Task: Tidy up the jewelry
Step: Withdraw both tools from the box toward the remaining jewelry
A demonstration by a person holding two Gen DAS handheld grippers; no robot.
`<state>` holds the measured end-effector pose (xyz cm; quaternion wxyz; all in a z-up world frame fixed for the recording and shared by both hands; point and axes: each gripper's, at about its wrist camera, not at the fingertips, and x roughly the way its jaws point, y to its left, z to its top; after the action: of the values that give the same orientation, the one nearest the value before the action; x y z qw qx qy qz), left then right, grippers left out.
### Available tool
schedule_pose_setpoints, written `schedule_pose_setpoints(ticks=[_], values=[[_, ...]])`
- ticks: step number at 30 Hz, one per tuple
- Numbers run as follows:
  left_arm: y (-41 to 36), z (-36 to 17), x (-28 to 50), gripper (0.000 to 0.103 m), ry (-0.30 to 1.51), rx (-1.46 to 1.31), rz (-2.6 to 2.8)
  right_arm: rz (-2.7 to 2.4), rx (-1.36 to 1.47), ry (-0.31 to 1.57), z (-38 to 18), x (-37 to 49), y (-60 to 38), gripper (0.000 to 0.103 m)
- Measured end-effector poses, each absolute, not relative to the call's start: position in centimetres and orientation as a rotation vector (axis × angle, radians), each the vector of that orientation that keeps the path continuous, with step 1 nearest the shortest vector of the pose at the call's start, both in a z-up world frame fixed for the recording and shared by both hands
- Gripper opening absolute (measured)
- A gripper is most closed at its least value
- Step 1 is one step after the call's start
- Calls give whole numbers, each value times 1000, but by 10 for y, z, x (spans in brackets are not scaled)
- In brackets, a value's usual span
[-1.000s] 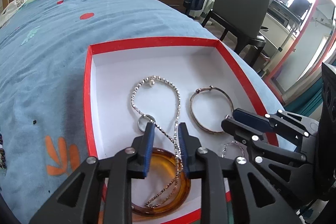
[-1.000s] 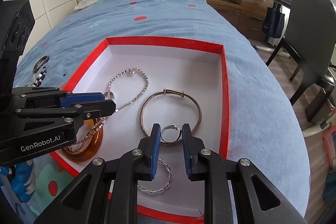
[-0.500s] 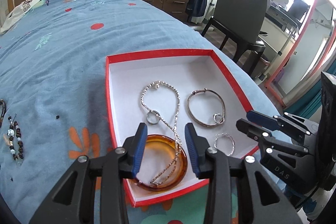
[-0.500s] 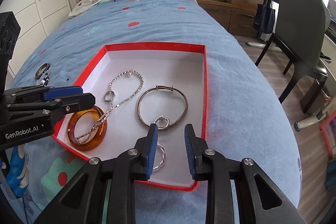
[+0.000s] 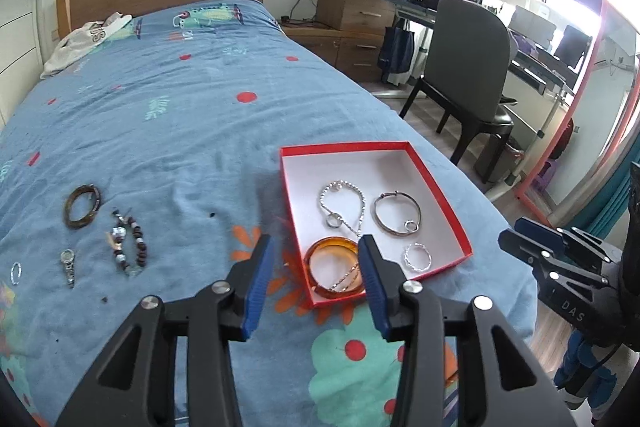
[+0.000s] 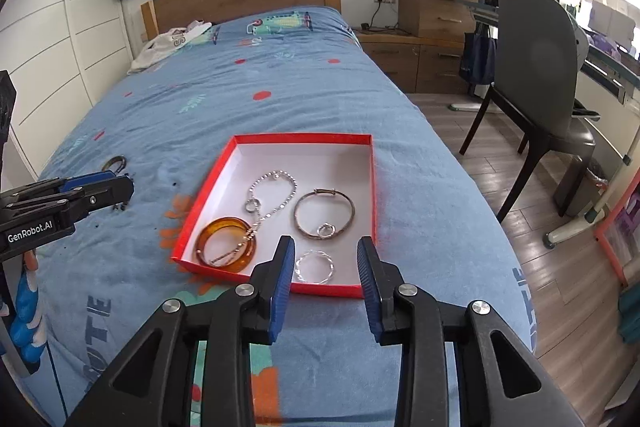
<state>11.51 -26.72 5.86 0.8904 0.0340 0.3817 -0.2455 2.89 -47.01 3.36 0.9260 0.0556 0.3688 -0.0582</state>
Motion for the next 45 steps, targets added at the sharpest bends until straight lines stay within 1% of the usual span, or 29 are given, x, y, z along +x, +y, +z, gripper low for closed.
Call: schedule_pose_setpoints(ticks=[1, 3, 5, 13, 15, 17, 20, 31, 45], values=[[-259, 63, 110, 49, 783, 65, -495, -113, 112, 746, 39, 24, -464, 34], [-237, 71, 99, 50, 768, 53, -465, -98, 108, 724, 48, 14, -452, 37], [-217, 76, 88, 50, 758, 46, -436, -84, 108, 707, 56, 6, -441, 39], [-141, 95, 50, 50, 714, -3, -316, -34, 90, 663, 84, -23, -391, 40], [-123, 102, 41, 50, 699, -22, -289, -19, 86, 648, 91, -30, -380, 42], [-107, 106, 32, 50, 685, -33, -258, -3, 78, 636, 98, -36, -369, 47], [-87, 111, 20, 50, 667, -45, -215, 20, 80, 627, 105, -41, -355, 47], [-40, 104, -1, 50, 647, -51, -85, 70, 73, 652, 100, -41, -324, 48], [-14, 82, 11, 51, 692, -44, -19, 163, 64, 675, 86, -17, -287, 49]])
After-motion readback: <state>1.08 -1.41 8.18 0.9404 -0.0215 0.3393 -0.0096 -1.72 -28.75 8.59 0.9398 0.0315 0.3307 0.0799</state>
